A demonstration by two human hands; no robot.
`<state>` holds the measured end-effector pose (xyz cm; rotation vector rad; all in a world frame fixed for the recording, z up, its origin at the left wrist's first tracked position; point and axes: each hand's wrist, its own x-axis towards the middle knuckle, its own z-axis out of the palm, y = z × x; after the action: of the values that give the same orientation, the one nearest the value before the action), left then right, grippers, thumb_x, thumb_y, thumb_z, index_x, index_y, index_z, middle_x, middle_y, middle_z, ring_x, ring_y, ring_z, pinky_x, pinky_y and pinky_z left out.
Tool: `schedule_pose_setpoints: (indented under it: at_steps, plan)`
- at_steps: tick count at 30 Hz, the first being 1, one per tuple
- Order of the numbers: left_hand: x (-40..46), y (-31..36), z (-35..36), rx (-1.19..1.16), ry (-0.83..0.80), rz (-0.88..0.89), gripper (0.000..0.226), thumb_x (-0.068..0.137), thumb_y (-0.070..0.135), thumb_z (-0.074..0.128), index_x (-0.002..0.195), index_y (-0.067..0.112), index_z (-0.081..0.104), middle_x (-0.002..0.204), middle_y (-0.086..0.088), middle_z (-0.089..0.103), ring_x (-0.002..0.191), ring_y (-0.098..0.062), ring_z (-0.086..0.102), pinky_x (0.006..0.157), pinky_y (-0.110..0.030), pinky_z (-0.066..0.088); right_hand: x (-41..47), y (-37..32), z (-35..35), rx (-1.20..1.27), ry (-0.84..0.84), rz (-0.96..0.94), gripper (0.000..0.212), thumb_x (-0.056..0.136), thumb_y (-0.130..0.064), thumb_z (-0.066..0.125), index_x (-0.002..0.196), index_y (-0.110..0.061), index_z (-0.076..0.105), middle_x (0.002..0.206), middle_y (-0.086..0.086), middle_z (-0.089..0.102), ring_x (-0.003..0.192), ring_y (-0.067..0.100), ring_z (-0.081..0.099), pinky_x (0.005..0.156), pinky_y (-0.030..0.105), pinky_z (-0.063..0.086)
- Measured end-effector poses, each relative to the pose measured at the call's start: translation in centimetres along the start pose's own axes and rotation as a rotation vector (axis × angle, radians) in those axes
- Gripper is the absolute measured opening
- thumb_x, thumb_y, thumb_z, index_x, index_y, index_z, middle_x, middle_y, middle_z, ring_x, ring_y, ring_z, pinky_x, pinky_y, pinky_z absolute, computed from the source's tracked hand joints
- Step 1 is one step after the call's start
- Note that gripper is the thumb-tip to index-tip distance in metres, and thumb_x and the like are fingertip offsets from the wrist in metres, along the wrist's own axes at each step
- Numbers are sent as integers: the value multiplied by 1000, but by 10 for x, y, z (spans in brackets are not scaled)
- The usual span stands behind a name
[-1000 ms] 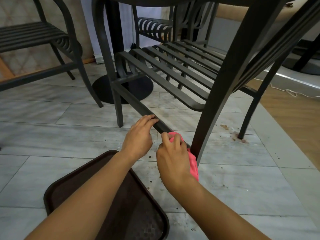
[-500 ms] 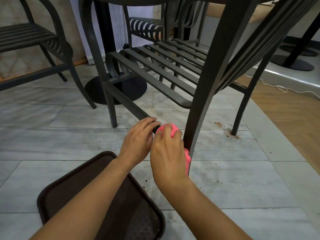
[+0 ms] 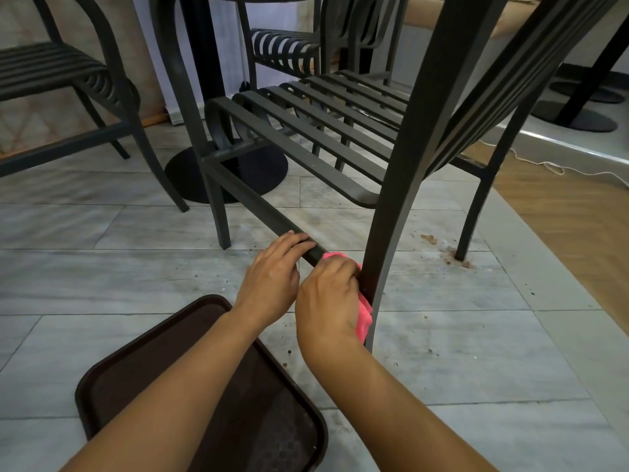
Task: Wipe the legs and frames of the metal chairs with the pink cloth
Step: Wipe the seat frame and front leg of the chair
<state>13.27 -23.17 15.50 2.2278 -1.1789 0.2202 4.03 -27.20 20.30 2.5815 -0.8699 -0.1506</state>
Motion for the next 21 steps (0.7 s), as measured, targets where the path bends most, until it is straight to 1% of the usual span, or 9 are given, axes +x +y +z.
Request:
schedule_pose_setpoints:
  at_steps: [4, 7, 11, 13, 15, 21]
  plan:
    - [0, -2, 0, 14, -6, 8, 51, 87, -4, 48, 132, 18, 50, 141, 4, 46, 138, -12, 31, 106, -23, 21, -12, -2, 2, -25, 28, -22, 47, 86, -4, 19, 125, 19, 31, 115, 33, 46, 104, 35, 50, 86, 30, 47]
    - [0, -1, 0, 29, -15, 4, 52, 87, -3, 48, 134, 20, 48, 142, 5, 44, 138, -11, 29, 107, -22, 19, -16, 0, 5, -41, 42, -35, 42, 93, -11, 29, 124, 18, 32, 115, 33, 46, 103, 35, 50, 85, 31, 47]
    - [0, -1, 0, 28, -38, 1, 53, 88, -2, 47, 136, 21, 45, 145, 6, 41, 140, -9, 25, 111, -26, 21, -23, -2, 9, -54, 14, -56, 47, 94, -15, 34, 126, 19, 28, 119, 37, 40, 103, 38, 48, 87, 34, 46]
    - [-1, -1, -1, 30, -51, -7, 54, 89, -1, 46, 138, 22, 43, 146, 7, 39, 141, -8, 23, 112, -27, 20, -27, -2, 12, -36, -13, -88, 50, 94, -16, 36, 128, 19, 23, 121, 37, 37, 103, 38, 46, 88, 36, 45]
    - [-1, 0, -1, 32, -58, -11, 54, 90, 0, 45, 138, 23, 41, 147, 8, 37, 141, -7, 21, 112, -26, 19, -29, 0, 13, 0, -6, -117, 52, 95, -14, 38, 130, 19, 20, 124, 36, 35, 106, 39, 45, 91, 37, 44]
    - [-4, 4, -3, 43, -57, -19, 52, 91, 1, 44, 139, 21, 40, 148, 7, 35, 142, -9, 20, 112, -25, 17, -36, 11, 12, 47, 12, -178, 53, 95, -14, 40, 133, 17, 20, 129, 35, 32, 114, 41, 40, 98, 40, 40]
